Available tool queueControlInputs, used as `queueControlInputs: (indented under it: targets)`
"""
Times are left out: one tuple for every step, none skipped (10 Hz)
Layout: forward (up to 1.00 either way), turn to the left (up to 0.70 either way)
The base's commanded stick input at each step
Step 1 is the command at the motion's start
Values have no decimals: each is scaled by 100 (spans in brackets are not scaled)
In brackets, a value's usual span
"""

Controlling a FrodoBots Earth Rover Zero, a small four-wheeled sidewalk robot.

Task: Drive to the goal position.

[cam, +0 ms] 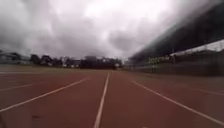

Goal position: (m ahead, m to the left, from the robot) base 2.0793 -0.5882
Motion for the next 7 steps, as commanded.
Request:
queueControlInputs:
  targets:
    - [70,0]
    - [70,0]
    - [70,0]
    - [70,0]
    - [70,0]
    - [70,0]
    - [70,0]
